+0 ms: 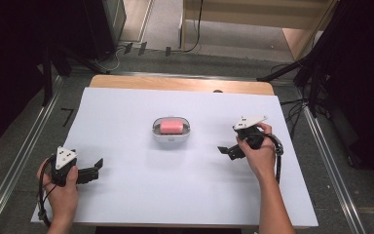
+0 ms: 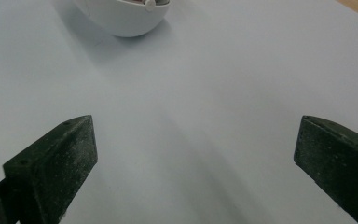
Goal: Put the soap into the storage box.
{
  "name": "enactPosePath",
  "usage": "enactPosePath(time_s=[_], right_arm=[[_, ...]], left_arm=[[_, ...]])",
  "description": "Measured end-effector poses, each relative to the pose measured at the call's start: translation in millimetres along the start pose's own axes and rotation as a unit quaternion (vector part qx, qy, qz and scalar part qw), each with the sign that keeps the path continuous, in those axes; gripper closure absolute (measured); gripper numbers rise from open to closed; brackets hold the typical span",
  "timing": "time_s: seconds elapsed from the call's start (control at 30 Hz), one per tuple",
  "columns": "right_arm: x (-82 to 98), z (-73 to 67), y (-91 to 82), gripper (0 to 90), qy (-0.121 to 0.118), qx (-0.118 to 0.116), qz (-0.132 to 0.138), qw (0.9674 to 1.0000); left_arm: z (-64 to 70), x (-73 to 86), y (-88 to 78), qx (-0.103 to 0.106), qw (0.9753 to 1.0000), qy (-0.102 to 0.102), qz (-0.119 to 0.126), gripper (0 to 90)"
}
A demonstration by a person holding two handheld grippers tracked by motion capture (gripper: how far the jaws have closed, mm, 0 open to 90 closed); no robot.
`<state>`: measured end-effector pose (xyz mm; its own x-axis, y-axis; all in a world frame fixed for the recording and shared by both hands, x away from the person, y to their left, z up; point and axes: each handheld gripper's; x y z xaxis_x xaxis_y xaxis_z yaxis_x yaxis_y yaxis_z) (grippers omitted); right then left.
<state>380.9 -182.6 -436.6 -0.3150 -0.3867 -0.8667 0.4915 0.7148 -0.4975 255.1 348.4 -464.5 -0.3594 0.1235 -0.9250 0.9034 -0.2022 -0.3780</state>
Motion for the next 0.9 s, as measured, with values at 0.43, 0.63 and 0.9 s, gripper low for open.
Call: enactPosePath(time_s=[0.43,0.63,0.9], right_arm=[[26.5,0.5,-20.7,0.0,0.019,0.013,0.013,0.9997],[40.9,0.0,-31.8,0.0,0.03,0.022,0.02,0.9991],[62.2,-2.6,-49.2,0.0,0.045,0.034,0.027,0.998]], left_arm=[[0.4,-0.1,-0.1,-0.001,1.0,0.001,-0.001,0.1],[0.5,0.0,0.0,-0.001,1.0,0.002,-0.001,0.1],[0.8,-0.1,-0.1,-0.001,1.0,0.004,-0.001,0.1]])
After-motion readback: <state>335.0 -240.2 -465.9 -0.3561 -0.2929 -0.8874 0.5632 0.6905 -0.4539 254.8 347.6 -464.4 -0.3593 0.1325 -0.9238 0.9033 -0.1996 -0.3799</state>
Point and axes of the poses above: each handheld gripper's, and its own axes: y roughly forward along the jaws, x roughly out of its underside, z roughly to its right, and after that the axes turned 12 degrees about z, right-handed
